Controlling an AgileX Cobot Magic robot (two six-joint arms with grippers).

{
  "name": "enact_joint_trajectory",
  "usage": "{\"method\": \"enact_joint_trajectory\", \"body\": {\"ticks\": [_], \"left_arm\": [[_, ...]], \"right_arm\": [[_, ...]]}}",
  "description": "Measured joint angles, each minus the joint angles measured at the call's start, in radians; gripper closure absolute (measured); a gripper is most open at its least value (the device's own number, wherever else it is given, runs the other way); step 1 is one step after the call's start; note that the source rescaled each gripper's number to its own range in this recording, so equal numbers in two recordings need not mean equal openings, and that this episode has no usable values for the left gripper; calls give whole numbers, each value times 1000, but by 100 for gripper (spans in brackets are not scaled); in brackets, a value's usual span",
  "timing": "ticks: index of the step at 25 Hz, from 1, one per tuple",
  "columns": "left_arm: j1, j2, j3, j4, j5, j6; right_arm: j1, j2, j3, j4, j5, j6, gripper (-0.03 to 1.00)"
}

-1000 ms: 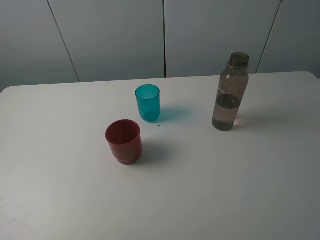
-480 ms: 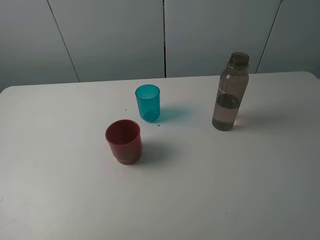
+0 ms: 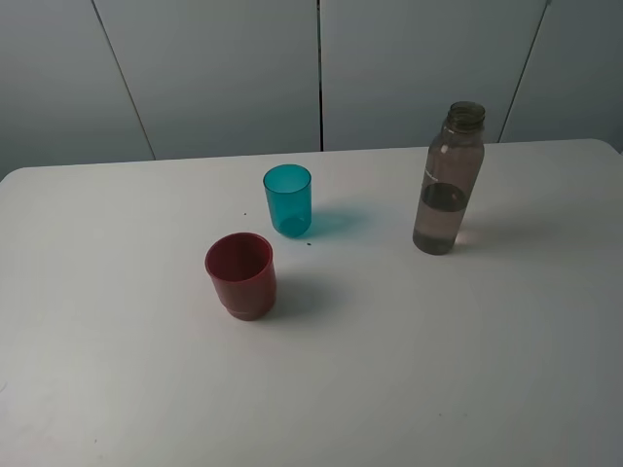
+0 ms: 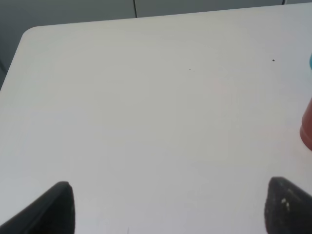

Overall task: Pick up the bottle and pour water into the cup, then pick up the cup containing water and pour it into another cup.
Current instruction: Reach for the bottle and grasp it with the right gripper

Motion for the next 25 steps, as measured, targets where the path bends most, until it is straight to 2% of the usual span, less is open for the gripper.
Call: {"method": "enact_joint_trajectory", "body": {"ticks": [5, 8, 11, 14, 16, 19, 25], "left_arm": [[0, 0, 0, 0, 0, 0], [0, 0, 0, 0, 0, 0], [0, 0, 0, 0, 0, 0], [0, 0, 0, 0, 0, 0], [0, 0, 0, 0, 0, 0], [0, 0, 0, 0, 0, 0], [0, 0, 0, 0, 0, 0]], "right_arm": [[0, 199, -2, 55, -43, 3, -3], [0, 355, -3, 83, -219, 11, -3], [0, 498, -7, 117, -452, 58, -3], [3, 618, -10, 104, -581, 72, -3], [42, 673, -10, 44, -632, 73, -3], [160, 719, -2, -38, -752, 75, -3], [360, 734, 141, -56, -1134, 79, -3]]}}
